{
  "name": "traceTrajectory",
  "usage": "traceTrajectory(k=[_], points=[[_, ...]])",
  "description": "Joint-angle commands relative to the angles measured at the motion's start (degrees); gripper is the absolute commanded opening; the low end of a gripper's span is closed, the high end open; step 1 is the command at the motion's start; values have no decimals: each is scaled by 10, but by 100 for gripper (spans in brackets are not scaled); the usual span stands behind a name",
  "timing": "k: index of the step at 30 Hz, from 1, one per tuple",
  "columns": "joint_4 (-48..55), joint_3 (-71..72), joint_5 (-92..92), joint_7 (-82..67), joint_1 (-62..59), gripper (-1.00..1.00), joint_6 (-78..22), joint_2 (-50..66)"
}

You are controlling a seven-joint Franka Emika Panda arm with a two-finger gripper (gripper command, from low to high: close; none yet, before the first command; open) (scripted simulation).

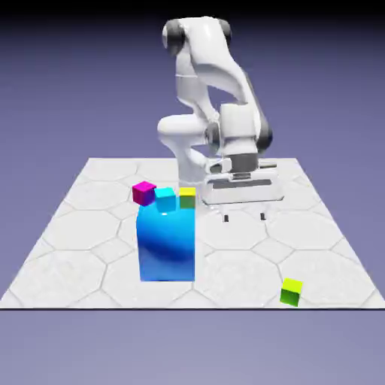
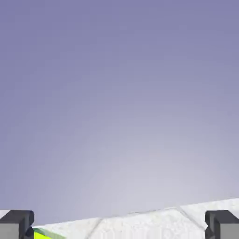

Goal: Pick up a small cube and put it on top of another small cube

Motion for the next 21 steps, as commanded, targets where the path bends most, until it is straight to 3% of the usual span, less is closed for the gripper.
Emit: traceTrajectory(k=[1,13,19,20,21], points=[[14,3,-3,21,4,0,-9,21],[179,32,-32,266,87,0,-118,259],[201,14,-48,278,100,0,-48,351],[201,14,-48,278,100,-100,-48,351],[201,14,-48,278,100,-100,-48,351]])
